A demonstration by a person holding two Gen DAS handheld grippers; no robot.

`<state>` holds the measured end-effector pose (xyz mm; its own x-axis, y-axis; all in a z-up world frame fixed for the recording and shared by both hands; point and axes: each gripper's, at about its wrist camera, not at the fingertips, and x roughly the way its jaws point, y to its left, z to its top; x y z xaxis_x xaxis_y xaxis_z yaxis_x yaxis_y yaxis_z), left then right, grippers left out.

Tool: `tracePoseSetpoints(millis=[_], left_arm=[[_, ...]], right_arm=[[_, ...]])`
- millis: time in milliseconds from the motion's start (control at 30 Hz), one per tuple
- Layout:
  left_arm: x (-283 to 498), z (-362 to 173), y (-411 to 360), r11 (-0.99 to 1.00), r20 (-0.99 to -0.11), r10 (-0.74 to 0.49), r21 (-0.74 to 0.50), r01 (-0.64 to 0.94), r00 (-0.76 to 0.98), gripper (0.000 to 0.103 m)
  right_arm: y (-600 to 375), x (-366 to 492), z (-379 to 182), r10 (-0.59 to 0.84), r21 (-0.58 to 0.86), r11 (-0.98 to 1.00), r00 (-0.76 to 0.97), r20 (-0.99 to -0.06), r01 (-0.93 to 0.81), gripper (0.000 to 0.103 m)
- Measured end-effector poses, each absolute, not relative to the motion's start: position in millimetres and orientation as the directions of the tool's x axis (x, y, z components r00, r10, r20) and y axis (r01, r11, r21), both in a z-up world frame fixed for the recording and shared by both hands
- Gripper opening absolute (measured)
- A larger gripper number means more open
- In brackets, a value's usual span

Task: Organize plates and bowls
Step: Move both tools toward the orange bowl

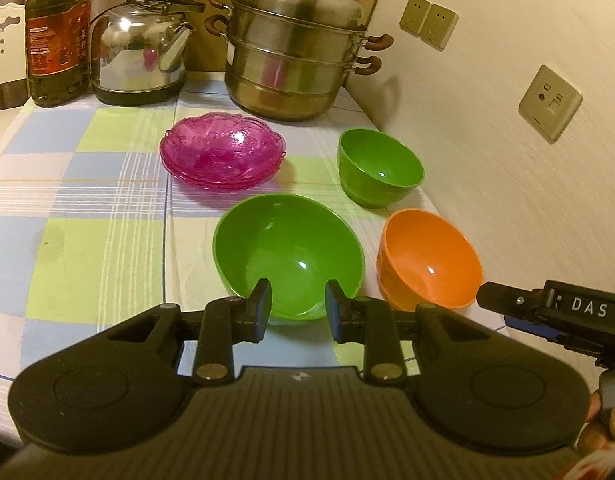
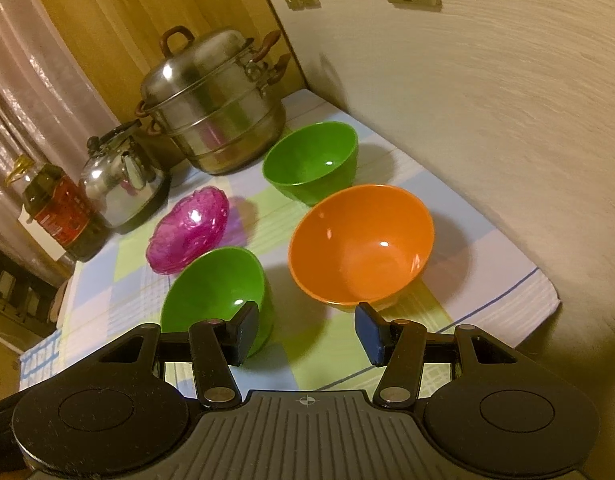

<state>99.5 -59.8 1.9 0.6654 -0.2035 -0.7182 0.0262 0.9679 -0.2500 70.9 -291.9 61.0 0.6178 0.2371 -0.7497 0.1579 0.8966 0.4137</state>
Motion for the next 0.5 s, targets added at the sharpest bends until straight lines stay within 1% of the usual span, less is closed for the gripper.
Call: tracePoseSetpoints(millis=[267,500], left_arm=[[101.4,-1.0,-70.7,0.963,-0.717,-0.231,-0.265,0.050,0.658,0.026],[106.5,-5.9,-91.1,0.958,-0.724,-0.266,-0.271,0.092,0.637,0.029]], right_arm=[[-305.0,70.1,56.4,0.215,0.406,0.895,0.618,-0.756,0.185,0.054],[-329.9,67.1,49.4,0.173,0.395,0.887,0.622,-0.763,0.238,0.054]])
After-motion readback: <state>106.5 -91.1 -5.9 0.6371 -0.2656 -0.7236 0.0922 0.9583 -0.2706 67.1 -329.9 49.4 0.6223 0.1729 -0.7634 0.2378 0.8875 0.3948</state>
